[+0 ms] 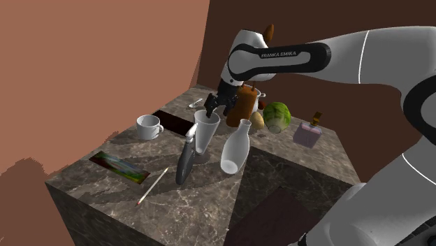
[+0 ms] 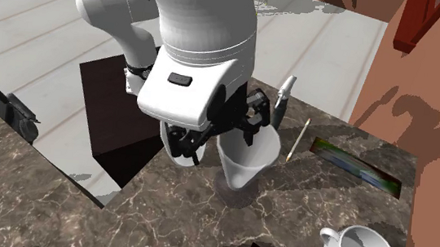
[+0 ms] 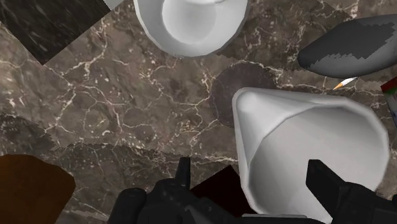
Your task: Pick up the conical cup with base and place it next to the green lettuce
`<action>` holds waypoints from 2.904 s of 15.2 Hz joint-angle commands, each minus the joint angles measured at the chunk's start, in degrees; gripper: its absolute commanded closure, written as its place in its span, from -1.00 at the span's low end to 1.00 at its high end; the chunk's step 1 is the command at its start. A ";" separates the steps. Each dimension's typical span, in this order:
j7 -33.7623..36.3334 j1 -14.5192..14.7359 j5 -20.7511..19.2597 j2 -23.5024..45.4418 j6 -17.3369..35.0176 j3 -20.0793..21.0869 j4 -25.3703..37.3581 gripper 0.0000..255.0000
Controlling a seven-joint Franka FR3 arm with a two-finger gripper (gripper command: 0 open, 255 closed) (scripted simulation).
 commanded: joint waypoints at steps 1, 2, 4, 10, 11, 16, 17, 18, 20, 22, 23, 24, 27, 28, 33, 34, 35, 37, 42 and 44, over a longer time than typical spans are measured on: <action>0.04 0.06 0.02 0.38 1.02 0.07 -0.61 -1.00; 0.04 0.06 0.02 0.39 1.02 0.07 -0.60 -1.00; 0.04 0.06 0.02 0.39 1.02 0.07 -0.60 -1.00; 0.04 0.06 0.02 0.39 1.01 0.07 -0.58 1.00; 0.04 0.06 0.02 0.39 1.01 0.07 -0.58 1.00; 0.06 0.06 0.01 0.42 1.00 0.08 -0.55 1.00; 0.07 0.07 0.01 0.41 0.99 0.08 -0.55 1.00; 0.04 0.05 0.02 0.39 1.02 0.07 -0.60 1.00; 0.16 0.03 -0.04 0.04 -0.49 0.06 0.57 1.00; 0.27 0.02 -0.09 -0.23 -2.00 0.04 1.81 1.00; 0.33 0.01 -0.11 -0.36 -2.76 0.03 2.44 1.00; 0.38 0.00 -0.14 -0.48 -3.52 0.02 3.09 1.00; 0.55 -0.02 -0.21 -0.75 -5.80 -0.01 5.10 1.00; 0.61 -0.03 -0.23 -0.81 -6.56 -0.02 5.80 1.00; 0.89 -0.07 -0.35 -0.95 -10.38 -0.06 9.49 1.00; 0.95 -0.07 -0.37 -0.94 -11.15 -0.07 10.27 1.00; 1.01 -0.08 -0.39 -0.92 -11.92 -0.08 11.06 1.00; 1.13 -0.09 -0.43 -0.84 -13.47 -0.09 12.69 1.00; 1.42 -0.12 -0.53 -0.40 -17.38 -0.12 17.05 1.00; 1.54 -0.12 -0.56 -0.13 -18.96 -0.14 18.91 1.00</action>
